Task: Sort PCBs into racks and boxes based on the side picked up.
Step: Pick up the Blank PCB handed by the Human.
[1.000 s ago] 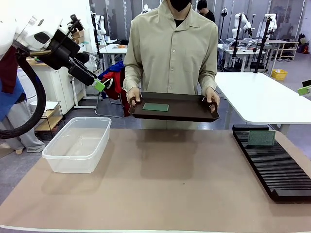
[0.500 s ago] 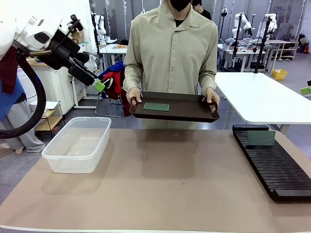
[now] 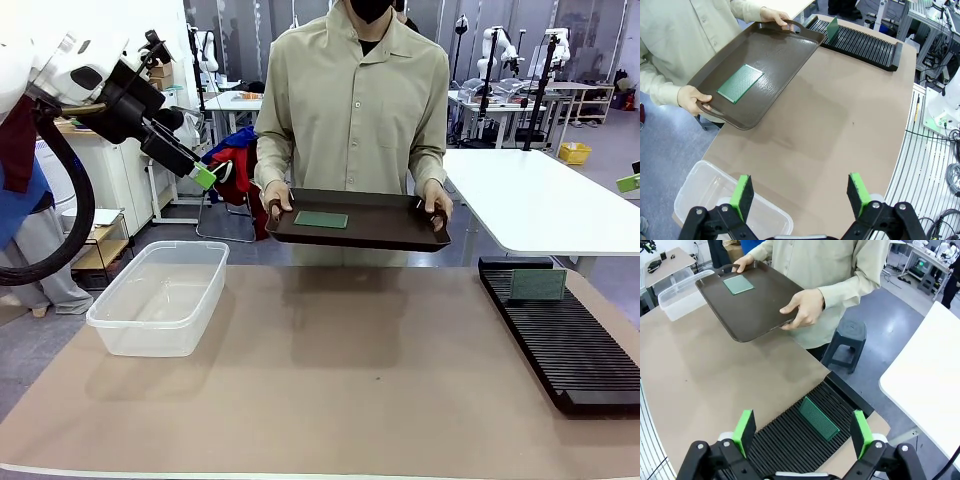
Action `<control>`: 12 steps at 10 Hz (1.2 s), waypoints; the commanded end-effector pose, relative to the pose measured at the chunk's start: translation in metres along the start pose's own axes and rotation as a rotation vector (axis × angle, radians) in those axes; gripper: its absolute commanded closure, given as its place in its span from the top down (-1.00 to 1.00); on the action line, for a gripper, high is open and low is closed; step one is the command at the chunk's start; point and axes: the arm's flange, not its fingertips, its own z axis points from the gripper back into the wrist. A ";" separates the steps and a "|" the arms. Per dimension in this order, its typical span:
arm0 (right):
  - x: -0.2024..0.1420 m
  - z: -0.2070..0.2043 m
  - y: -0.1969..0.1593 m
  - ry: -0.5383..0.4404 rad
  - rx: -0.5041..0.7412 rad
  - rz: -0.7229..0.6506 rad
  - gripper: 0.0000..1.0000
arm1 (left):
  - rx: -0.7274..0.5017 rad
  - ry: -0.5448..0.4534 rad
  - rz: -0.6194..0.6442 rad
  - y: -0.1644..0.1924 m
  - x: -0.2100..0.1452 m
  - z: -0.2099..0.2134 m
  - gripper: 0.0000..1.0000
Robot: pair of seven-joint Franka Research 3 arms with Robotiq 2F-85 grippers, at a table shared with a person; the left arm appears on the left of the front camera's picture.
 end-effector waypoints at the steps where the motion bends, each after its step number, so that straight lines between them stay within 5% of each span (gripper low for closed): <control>1: -0.001 0.001 0.000 0.001 -0.003 -0.002 1.00 | -0.006 0.002 0.002 -0.001 -0.001 0.001 1.00; 12: -0.001 0.001 0.000 0.001 -0.003 -0.002 1.00 | -0.006 0.002 0.002 -0.001 -0.001 0.001 1.00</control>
